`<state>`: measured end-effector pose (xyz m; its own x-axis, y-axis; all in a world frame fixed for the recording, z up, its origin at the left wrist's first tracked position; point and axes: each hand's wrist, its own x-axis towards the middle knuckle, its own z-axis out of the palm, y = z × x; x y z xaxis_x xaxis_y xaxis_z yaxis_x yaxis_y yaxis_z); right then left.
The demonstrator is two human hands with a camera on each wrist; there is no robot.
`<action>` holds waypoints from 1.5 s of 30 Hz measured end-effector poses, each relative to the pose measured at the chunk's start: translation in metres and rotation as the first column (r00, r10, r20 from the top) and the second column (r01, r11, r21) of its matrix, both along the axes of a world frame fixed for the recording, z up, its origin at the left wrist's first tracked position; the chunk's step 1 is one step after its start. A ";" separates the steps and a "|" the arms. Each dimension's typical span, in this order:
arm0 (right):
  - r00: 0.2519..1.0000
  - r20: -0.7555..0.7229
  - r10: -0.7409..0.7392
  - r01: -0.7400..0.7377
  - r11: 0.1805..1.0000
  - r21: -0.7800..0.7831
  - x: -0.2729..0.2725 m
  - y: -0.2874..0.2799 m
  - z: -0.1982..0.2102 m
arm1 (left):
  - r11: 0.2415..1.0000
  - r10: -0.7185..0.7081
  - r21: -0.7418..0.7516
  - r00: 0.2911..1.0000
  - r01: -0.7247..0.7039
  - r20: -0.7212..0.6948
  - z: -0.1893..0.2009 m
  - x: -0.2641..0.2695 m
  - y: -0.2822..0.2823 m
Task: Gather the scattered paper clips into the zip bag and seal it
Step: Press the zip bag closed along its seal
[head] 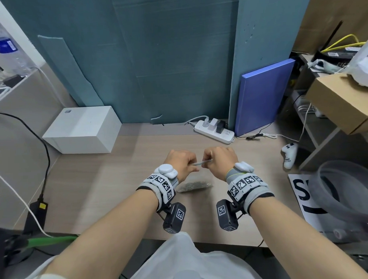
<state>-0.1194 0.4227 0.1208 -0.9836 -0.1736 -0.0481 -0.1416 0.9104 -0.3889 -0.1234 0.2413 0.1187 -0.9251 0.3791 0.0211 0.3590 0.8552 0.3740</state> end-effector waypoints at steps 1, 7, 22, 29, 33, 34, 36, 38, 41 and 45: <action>1.000 -0.002 0.005 -0.005 1.000 -0.007 0.001 -0.002 0.000 | 1.000 -0.005 0.013 1.000 0.005 -0.001 0.000 0.002 0.002; 0.998 0.021 -0.056 0.058 0.992 -0.112 0.007 0.002 0.001 | 1.000 0.023 0.023 0.998 -0.022 -0.052 -0.003 0.004 -0.003; 0.994 0.062 -0.085 0.095 0.980 -0.177 0.022 0.001 0.005 | 1.000 -0.015 0.001 0.997 0.015 -0.080 -0.001 0.013 -0.005; 0.994 0.030 -0.107 0.110 0.983 -0.147 0.023 0.016 0.004 | 0.993 0.056 -0.108 0.992 -0.044 0.111 -0.002 0.012 -0.026; 0.990 0.046 -0.133 0.138 0.978 -0.155 0.022 0.018 0.000 | 0.987 0.087 -0.143 0.989 -0.070 0.118 -0.006 0.014 -0.031; 0.989 0.054 -0.141 0.148 0.974 -0.169 0.021 0.017 -0.002 | 0.988 0.096 -0.130 0.988 -0.080 0.124 -0.007 0.015 -0.034; 0.980 0.082 -0.180 0.193 0.963 -0.190 0.021 0.021 -0.005 | 0.989 0.104 -0.117 0.984 -0.087 0.146 -0.007 0.014 -0.040; 0.971 0.107 -0.213 0.232 0.949 -0.212 0.019 0.026 -0.011 | 0.991 0.108 -0.097 0.982 -0.094 0.155 -0.012 0.013 -0.051; 0.971 0.108 -0.214 0.233 0.949 -0.213 0.017 0.027 -0.015 | 0.994 0.085 -0.085 0.988 -0.075 0.132 -0.018 0.015 -0.058; 0.973 0.119 -0.196 0.220 0.946 -0.238 0.010 0.021 -0.017 | 0.995 0.086 -0.065 0.989 -0.079 0.116 -0.024 0.010 -0.065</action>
